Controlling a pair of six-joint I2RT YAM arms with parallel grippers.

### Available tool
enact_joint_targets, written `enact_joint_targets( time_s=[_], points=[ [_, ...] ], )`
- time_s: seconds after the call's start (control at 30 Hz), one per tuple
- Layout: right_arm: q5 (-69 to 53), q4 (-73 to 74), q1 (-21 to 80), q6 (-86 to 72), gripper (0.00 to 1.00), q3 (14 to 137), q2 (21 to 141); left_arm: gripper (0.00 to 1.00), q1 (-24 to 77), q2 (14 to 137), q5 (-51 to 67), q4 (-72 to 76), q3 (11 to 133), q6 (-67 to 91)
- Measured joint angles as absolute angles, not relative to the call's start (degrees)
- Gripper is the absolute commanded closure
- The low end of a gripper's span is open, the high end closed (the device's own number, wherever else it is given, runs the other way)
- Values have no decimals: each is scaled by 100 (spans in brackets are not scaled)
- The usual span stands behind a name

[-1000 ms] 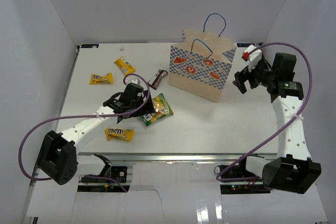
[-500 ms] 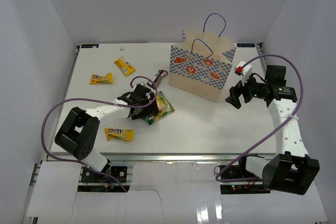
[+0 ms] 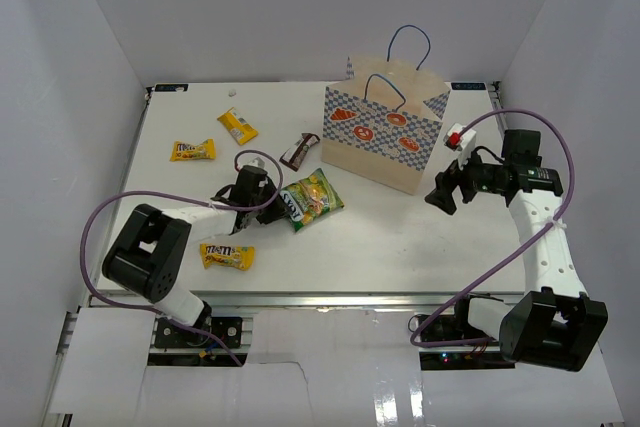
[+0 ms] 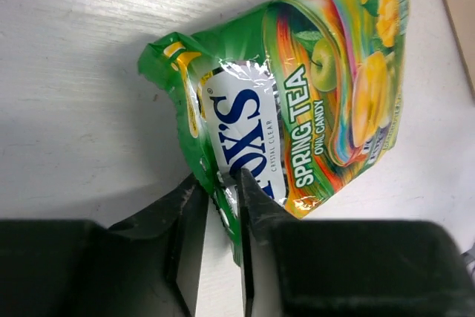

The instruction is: Place the snacks into the paper bag

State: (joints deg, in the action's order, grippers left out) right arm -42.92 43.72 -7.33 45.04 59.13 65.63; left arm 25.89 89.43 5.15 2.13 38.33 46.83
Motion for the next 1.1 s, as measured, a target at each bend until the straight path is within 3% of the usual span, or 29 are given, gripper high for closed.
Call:
enact_joint_targets(
  time_s=[0.23, 0.53, 0.7, 0.87, 0.97, 1.1],
  points=[
    [-4665, 4720, -733, 4917, 0, 5916, 6563, 100, 2561, 8945, 746, 438, 3677, 4644],
    [-5655, 6761, -569, 7133, 0, 6003, 6587, 100, 2521, 7428, 1365, 639, 3280, 3981],
    [-5673, 6869, 128, 7452, 0, 5822, 6525, 100, 2473, 6733, 2108, 1076, 3142, 3839],
    [-4963, 5170, 1594, 6525, 3, 4930, 5782, 100, 2453, 6707, 2635, 1164, 3133, 3979],
    [-3938, 3413, 2799, 5804, 10, 4141, 5153, 100, 2453, 6709, 2786, 1166, 3133, 4224],
    [-2574, 1396, 4386, 4967, 10, 3363, 5186, 100, 2453, 6713, 2893, 1186, 3133, 4628]
  ],
)
